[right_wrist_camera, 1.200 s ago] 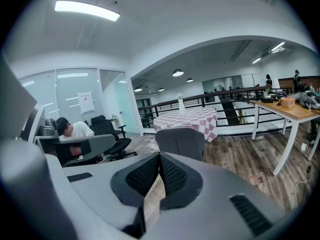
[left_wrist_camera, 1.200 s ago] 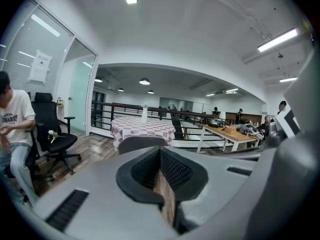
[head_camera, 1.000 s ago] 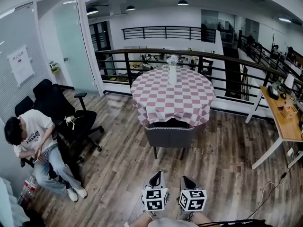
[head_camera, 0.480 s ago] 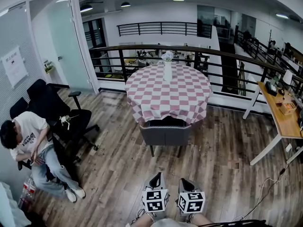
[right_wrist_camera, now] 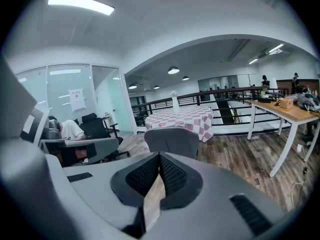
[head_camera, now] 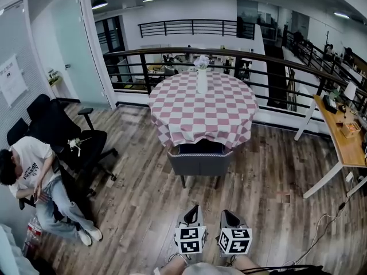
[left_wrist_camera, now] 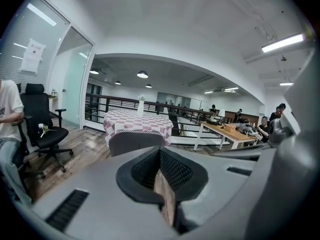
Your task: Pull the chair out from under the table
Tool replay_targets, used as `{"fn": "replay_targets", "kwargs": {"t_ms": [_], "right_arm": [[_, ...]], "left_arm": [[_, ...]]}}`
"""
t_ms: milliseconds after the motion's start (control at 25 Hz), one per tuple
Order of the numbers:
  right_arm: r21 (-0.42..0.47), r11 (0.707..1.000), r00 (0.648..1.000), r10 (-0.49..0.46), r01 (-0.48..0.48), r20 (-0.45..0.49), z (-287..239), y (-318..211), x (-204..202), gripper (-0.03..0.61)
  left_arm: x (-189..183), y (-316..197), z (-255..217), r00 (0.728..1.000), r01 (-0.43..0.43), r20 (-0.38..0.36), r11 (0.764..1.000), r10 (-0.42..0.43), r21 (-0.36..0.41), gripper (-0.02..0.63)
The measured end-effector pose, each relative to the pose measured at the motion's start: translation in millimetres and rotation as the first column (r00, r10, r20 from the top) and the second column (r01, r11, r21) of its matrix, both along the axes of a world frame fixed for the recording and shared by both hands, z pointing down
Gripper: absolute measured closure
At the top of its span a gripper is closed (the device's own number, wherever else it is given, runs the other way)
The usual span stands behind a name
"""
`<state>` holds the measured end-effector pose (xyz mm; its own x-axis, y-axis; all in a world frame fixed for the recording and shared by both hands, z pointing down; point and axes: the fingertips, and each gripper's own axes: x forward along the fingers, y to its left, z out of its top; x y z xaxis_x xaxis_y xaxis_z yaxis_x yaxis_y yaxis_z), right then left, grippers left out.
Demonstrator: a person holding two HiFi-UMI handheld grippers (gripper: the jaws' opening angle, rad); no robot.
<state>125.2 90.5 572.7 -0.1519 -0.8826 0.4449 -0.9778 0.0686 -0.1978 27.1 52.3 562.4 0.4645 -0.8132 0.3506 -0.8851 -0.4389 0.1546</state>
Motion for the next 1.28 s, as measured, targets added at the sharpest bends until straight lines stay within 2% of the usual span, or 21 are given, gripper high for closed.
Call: {"fn": "replay_targets", "kwargs": {"t_ms": [400,760,960,1280], "right_arm": [[-0.024,0.999,1.000,-0.025,0.025,0.009,8.8,-59.3,-9.1,0.560],[-0.022,1.000,1.000,-0.012,0.012,-0.006,-13.8,-125.0,-6.9,0.560],[-0.031,1.000,1.000,0.006,-0.006,-0.016,-0.3,-153.3,-5.1,0.560],[-0.012,1.000,0.999,0.024,-0.025,-0.027,-12.1,-204.9,-6.8,0.560]], "left_arm": [[-4.6,-61.6,4.4,1.000,0.014,0.006,1.000,-0.014,-0.014,0.612],[-10.5,-123.6,-10.0,1.000,0.026,-0.005,0.999,-0.026,-0.036,0.612],[-15.0,-154.5,2.3,1.000,0.027,0.002,0.999,-0.027,-0.034,0.612],[-19.7,-206.0,-3.7,1.000,0.018,-0.003,0.999,-0.018,-0.029,0.612]]}}
